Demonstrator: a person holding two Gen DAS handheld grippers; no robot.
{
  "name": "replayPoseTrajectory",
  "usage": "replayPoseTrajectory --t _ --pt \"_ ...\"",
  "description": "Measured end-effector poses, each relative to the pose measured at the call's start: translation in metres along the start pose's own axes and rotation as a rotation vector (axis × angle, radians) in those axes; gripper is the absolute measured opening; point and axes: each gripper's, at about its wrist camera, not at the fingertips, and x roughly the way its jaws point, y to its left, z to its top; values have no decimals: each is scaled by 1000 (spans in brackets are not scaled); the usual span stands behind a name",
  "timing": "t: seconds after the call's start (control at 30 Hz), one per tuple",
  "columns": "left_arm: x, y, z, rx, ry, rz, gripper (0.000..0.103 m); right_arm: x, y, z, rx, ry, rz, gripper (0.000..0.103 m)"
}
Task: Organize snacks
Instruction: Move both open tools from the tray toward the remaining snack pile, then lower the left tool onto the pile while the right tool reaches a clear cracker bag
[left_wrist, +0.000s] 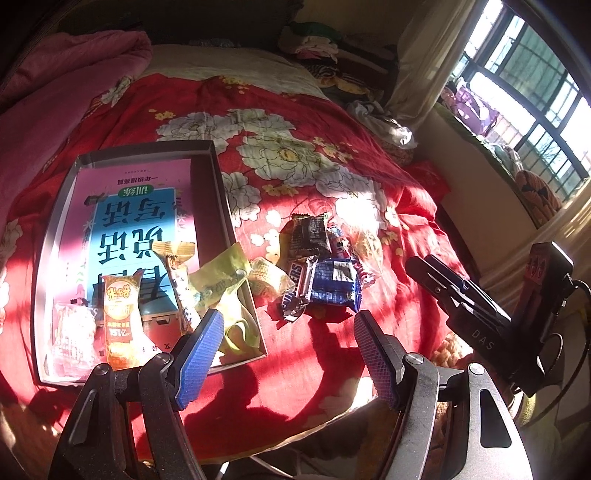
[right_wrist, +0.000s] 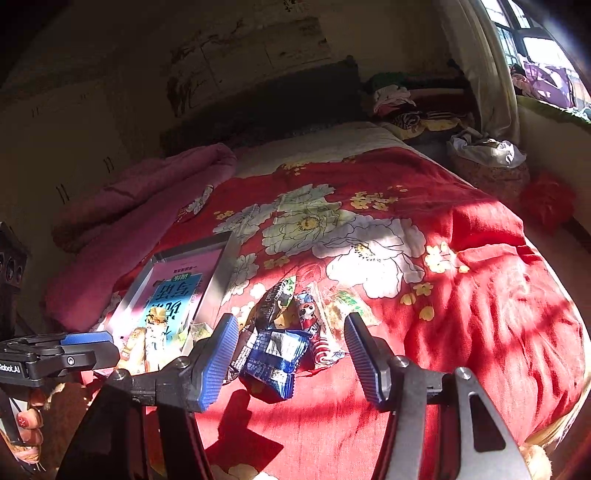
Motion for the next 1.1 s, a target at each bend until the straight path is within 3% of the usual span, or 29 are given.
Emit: replayPoseTrajectory --t 0.63,1.1 --pt "45 -14 7 -106 112 -40 75 12 -28 -6 39 37 -15 59" --pt "84 9 31 -398 183 -34 73 18 -35 -8 44 40 -17 59"
